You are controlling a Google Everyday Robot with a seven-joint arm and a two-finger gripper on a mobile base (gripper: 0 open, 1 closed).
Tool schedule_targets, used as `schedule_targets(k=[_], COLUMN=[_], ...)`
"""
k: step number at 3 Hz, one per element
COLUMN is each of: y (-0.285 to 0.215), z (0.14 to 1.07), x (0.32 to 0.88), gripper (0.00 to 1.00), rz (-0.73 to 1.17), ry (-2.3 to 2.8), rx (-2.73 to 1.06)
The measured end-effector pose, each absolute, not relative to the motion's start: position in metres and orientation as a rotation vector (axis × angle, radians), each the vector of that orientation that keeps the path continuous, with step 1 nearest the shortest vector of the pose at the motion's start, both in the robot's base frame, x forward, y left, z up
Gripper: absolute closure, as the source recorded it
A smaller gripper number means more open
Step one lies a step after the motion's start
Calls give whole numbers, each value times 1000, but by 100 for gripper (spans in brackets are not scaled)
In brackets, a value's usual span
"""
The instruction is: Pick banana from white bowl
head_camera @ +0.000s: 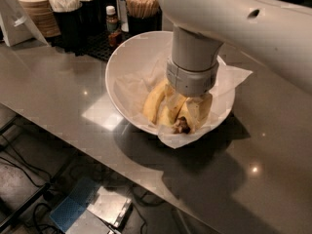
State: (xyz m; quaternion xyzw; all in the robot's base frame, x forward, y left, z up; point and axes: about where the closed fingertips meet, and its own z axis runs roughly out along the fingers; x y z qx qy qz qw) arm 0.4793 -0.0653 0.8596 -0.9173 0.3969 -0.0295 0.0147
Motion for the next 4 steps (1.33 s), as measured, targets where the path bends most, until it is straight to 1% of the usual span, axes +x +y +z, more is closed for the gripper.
schedule_targets(k=[1, 2, 4], y=[-63, -60, -54], z=[857, 853, 847], x=[479, 479, 481], gripper=[56, 54, 38], rz=[-83, -64, -21], ry=[1224, 1207, 1176], rx=[-2860, -2875, -2911])
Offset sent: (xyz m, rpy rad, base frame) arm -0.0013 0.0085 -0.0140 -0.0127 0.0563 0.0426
